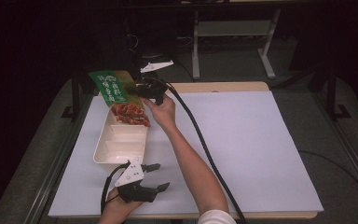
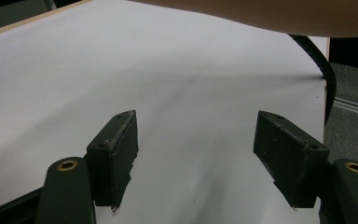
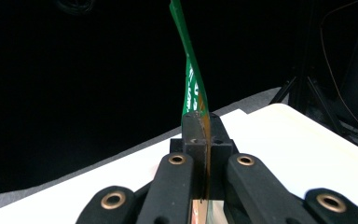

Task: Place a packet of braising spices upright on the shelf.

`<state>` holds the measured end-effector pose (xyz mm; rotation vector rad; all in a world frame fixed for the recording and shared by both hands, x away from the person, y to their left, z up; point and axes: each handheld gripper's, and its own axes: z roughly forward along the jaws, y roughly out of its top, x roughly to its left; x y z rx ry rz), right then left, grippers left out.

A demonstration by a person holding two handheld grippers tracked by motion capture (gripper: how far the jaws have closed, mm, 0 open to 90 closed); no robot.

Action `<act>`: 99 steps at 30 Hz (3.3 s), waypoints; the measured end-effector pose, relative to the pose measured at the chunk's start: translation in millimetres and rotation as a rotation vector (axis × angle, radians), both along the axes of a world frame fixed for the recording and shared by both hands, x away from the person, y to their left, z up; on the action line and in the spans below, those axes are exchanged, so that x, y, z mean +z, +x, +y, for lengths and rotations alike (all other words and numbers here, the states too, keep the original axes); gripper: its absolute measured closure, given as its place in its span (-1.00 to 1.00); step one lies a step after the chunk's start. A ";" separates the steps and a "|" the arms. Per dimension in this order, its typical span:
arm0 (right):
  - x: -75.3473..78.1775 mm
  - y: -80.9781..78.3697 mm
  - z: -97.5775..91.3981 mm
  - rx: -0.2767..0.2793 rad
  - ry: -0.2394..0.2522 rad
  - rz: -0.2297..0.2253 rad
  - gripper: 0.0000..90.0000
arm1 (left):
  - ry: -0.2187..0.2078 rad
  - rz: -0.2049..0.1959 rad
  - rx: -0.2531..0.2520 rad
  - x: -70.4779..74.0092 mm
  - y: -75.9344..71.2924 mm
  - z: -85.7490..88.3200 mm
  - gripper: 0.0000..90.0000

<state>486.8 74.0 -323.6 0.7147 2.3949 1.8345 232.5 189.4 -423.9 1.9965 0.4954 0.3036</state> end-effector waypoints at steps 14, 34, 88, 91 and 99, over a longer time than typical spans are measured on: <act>-31.0 3.3 -9.6 -0.005 0.021 0.016 1.00 | -0.005 -0.002 0.000 0.4 0.0 0.3 -0.34; -24.0 3.9 -26.6 -0.018 -0.056 0.052 0.41 | 0.009 0.004 0.002 -1.0 1.3 -2.7 -0.39; -18.6 -52.5 -141.6 -0.058 -0.121 0.080 0.06 | 0.032 0.007 0.009 -3.7 0.9 -8.6 -0.44; -21.8 -55.4 -148.1 -0.067 -0.119 0.087 0.06 | 0.031 0.008 0.010 -3.6 1.0 -8.6 -0.44; -29.2 -61.4 -161.8 -0.078 -0.120 0.105 0.03 | 0.033 0.006 0.009 -3.5 1.2 -8.8 -0.44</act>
